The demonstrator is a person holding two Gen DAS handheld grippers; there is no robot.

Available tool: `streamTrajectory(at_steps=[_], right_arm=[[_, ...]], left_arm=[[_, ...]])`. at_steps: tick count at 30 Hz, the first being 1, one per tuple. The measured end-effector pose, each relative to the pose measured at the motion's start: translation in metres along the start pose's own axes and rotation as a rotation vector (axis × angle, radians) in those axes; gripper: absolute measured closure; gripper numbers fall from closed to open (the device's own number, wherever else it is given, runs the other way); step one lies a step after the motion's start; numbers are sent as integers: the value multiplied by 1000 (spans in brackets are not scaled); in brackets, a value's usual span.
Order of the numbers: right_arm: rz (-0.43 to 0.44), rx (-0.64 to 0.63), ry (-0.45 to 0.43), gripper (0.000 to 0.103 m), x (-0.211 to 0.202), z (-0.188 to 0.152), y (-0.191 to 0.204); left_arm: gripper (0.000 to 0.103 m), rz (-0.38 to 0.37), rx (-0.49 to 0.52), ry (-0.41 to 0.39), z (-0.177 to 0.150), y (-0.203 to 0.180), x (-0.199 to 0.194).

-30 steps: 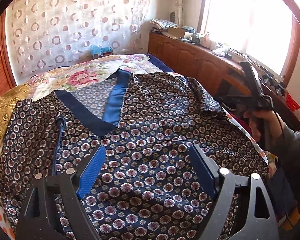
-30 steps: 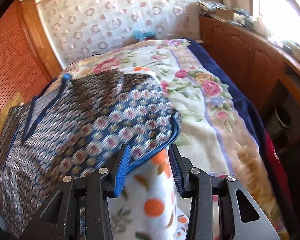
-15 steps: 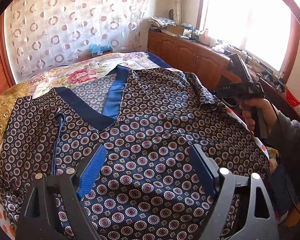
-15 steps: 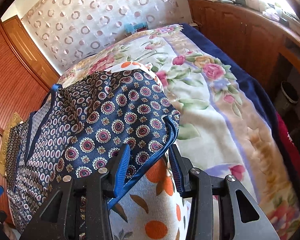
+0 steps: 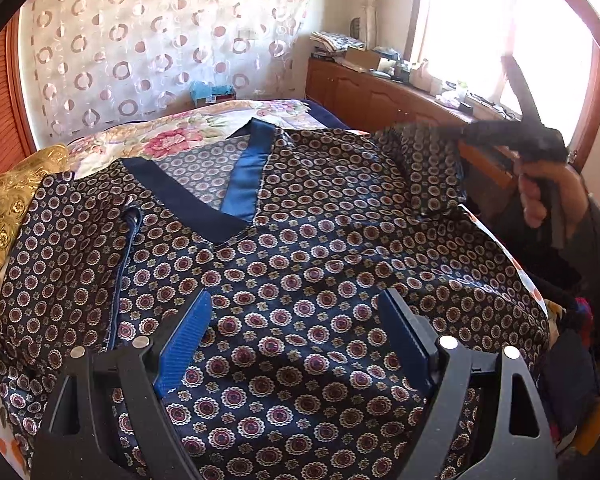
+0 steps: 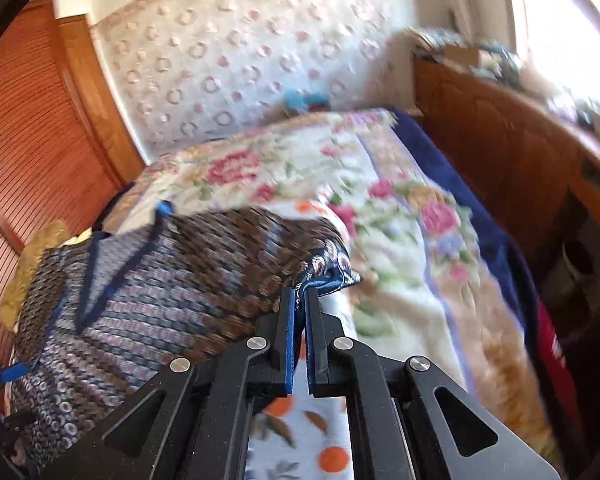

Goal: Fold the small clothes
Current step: 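Regrasp the folded side and smooth it inward with the right gripper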

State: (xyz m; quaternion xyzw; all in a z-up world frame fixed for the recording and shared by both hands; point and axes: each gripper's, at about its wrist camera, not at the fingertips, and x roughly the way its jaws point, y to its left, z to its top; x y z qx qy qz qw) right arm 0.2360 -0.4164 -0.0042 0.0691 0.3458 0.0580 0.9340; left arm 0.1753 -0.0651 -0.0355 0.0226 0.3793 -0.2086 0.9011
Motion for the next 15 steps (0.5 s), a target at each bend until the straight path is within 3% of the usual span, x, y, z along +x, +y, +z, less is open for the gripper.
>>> streamTrajectory(at_steps=[4,7,8,11,13,15], right_arm=[[76,-115,-27,99,-10,15,54],[161,-190,35,99,0,13,93],[154,-211,44,98,4,11,101],[151,-276,56,77,11,2,120],[129,-297,40,50,11,-2,124],[113,-297,39,49,14,-2,120]], left_arm=[[17,7,-8,3,-2,6,0],[17,16,-10,10,-5,8,1],[17,18,-10,13,-6,9,1],[17,23,-7,19,-10,12,0],[17,28,-7,19,-11,15,-2],[17,28,-15,16,-12,19,-3]])
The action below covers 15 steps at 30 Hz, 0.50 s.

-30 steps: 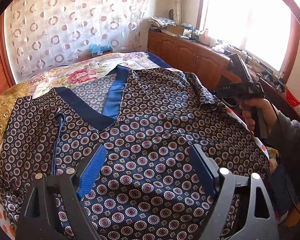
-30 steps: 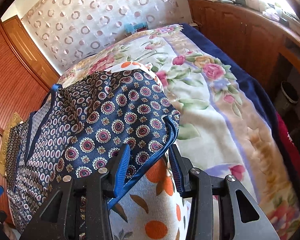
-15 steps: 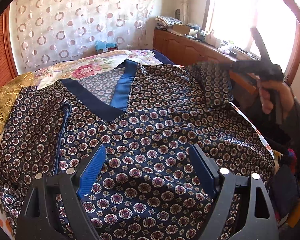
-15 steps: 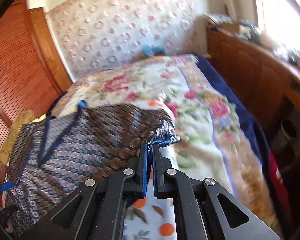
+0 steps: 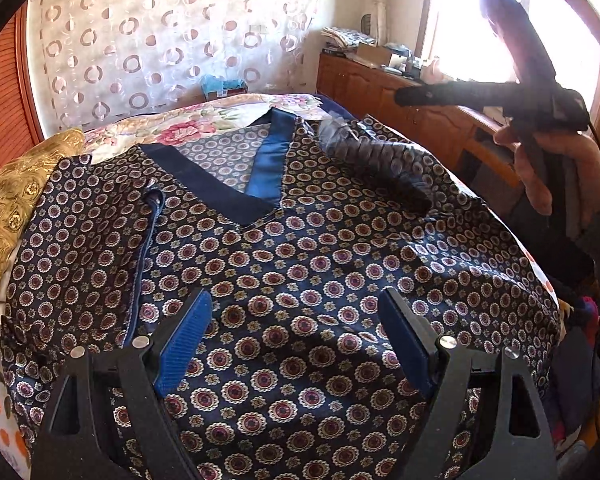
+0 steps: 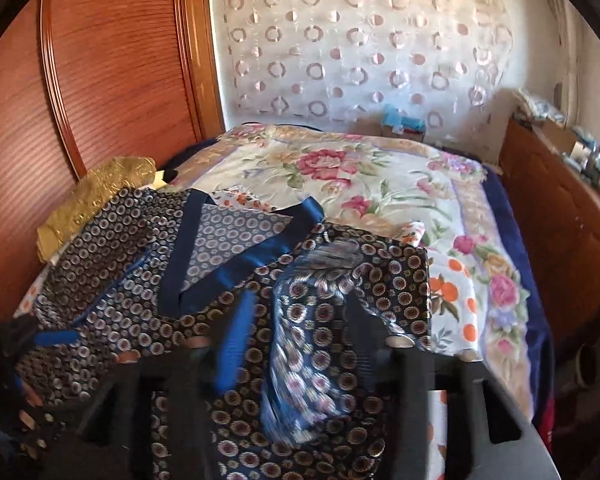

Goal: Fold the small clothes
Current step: 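Regrasp the folded side and smooth it inward with the right gripper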

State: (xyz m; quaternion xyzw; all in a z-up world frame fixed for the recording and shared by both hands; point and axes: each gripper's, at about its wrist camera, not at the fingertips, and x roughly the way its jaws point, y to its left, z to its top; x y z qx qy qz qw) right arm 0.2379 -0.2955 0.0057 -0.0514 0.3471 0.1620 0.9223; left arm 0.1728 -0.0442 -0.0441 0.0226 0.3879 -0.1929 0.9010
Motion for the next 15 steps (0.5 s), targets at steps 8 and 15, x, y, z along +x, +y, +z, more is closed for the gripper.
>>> streamTrajectory(at_steps=[8,15], right_arm=[[-92,41,104,49,14,-12,-21],[-87,94,175,49,19,-56,-21]], left_arm=[[17,3,-20,-2,-4,10,-1],[17,40,-33,6,-12,28,-6]])
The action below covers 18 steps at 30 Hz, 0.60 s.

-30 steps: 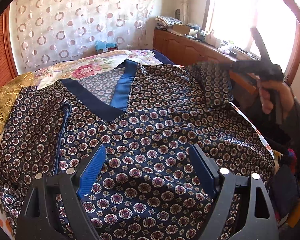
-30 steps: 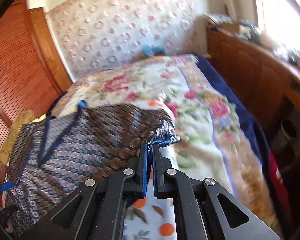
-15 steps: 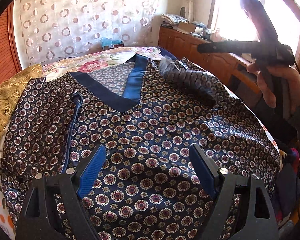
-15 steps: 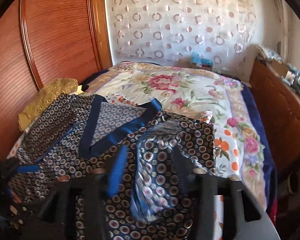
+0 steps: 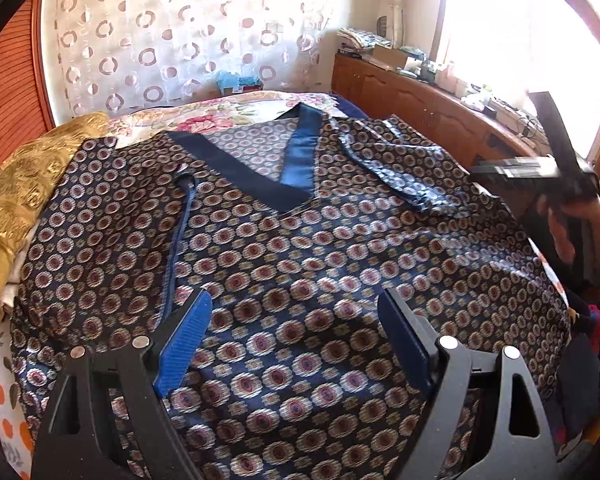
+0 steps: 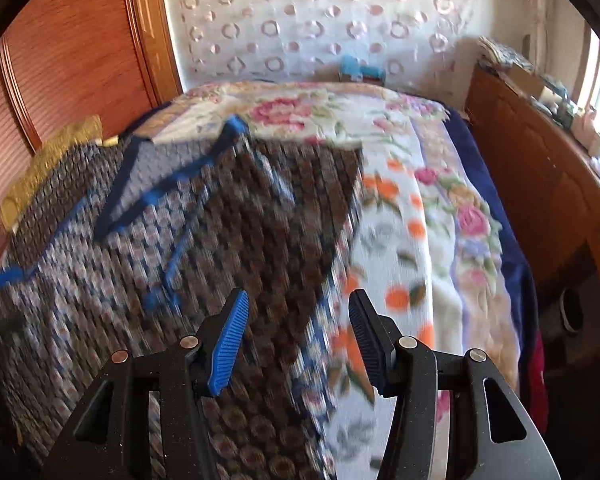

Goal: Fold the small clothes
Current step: 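Regrasp the folded side and smooth it inward with the right gripper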

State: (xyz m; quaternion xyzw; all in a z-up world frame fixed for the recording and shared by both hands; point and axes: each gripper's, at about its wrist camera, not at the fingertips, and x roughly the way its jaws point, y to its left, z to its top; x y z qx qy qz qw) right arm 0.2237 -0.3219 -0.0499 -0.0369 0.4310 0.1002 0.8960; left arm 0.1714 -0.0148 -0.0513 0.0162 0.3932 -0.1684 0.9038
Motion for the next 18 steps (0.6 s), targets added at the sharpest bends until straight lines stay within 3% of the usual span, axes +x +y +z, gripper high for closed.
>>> streamTrajectory(at_steps=[5,6,7,8,18], right_arm=[[1,15,17,49,-6,-33,-2],[1,16,13,55,-9,-38,0],[3,9,9,86,-12,-43,-4],[-13,-2,3,99,-17,-46,-5],[-4,18,-23,101,-42,-68,-22]], left_arm=[[17,30,-18,15,-5,16,1],[17,33,-26,15,-5,20,1],[17,35,-29,16,-6,21,1],[17,39,-33,16,-6,24,1],[17,81,-53,9,-2,45,-4]])
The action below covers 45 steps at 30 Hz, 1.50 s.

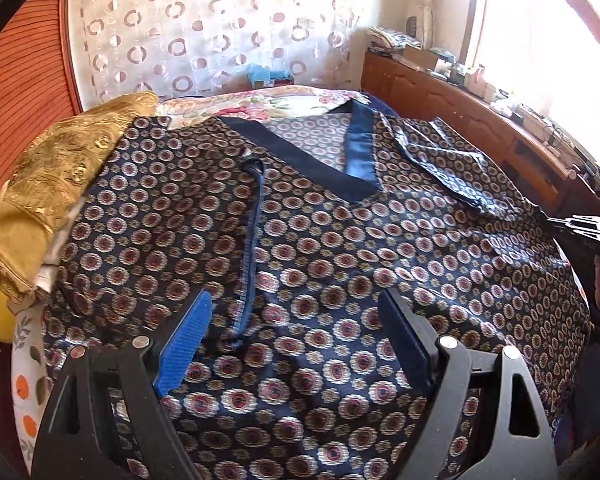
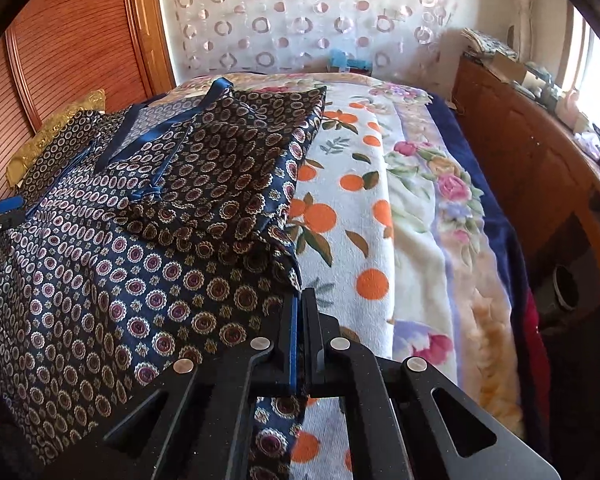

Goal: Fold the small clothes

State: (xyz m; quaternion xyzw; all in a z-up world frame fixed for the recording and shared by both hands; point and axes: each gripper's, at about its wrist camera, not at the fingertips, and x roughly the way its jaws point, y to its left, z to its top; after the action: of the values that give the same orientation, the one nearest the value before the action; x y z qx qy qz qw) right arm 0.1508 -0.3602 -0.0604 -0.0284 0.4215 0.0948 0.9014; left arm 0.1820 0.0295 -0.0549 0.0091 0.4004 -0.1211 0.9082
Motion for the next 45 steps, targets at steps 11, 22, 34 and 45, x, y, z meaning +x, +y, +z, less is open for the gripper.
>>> streamTrajectory(at_steps=[11,22,34,45], right_arm=[[48,-12,-75,88,-28,-3,12],[19,-29,-96,59,1,53,18],[39,-29,-35,59,93,131,9],[33,-6,-12,59,140,160,-9]], left_arm=[[17,82,-44,-19,-8,53,-27],[22,124,-45,-43,35,95,-21],[55,102,-6,33,106,119,43],[58,129,13,99,130,129,80]])
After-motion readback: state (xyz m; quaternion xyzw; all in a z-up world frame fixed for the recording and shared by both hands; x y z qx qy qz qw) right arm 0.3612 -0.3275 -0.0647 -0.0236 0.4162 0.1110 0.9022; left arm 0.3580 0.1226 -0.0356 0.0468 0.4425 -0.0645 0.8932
